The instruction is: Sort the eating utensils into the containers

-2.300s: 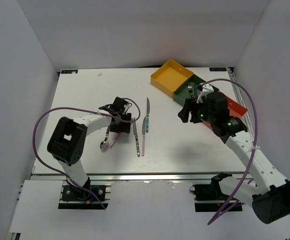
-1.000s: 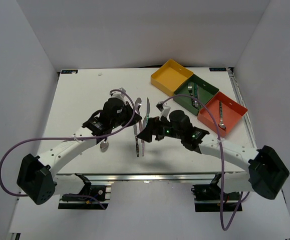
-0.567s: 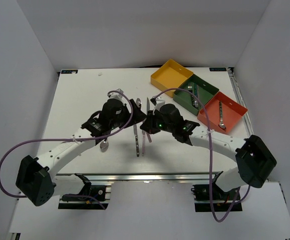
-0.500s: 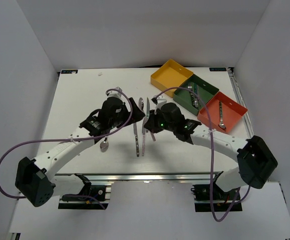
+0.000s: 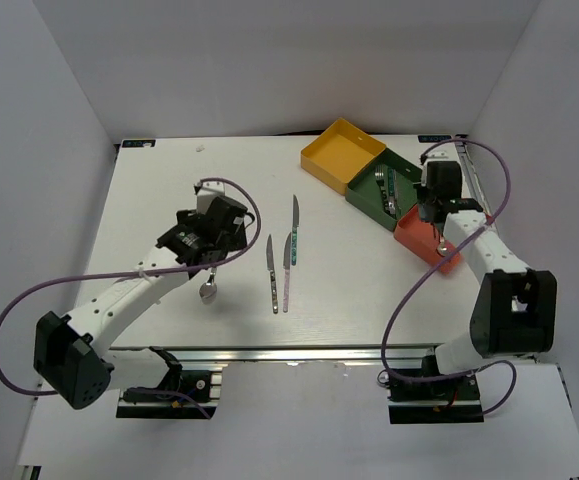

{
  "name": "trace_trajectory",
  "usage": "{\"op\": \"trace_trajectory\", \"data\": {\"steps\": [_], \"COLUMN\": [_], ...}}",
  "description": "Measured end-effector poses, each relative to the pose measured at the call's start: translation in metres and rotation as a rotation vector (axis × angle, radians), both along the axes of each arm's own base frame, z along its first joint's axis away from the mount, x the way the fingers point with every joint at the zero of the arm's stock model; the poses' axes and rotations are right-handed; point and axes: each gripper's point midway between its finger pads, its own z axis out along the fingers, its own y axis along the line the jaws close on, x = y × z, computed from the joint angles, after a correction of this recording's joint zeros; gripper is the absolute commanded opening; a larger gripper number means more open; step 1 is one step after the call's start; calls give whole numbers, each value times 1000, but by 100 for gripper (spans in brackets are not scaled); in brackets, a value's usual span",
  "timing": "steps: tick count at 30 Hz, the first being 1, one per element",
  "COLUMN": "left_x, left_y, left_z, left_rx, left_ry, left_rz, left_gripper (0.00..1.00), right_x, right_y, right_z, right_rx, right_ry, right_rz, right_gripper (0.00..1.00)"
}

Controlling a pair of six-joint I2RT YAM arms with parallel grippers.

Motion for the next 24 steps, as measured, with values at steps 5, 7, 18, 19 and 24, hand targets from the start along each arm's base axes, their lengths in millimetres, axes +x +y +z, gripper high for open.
{"op": "trace_trajectory", "data": {"steps": [5, 7, 18, 19, 24], "left_x": [-20, -25, -24, -23, -17], "left_y": [22, 28, 49, 49, 47], "left_z": [-55, -63, -48, -48, -48], "left_rx": [146, 171, 141, 136, 105], "left_ry": [139, 160, 110, 109, 119], "left_rz": [-22, -27, -6, -4, -7], "left_gripper": [98, 98, 98, 98, 98], "right_x": [22, 27, 35, 36, 33], "right_y": [-51, -60, -78, -79, -75], "right_z": [-14, -30, -54, -51, -20], "right_rx": [-84, -106, -166, -167, -121], "right_ry": [33, 66, 131, 122, 64], "right_rz": [-153, -189, -296, -302, -328], "right_gripper": [0, 0, 85, 89, 89]}}
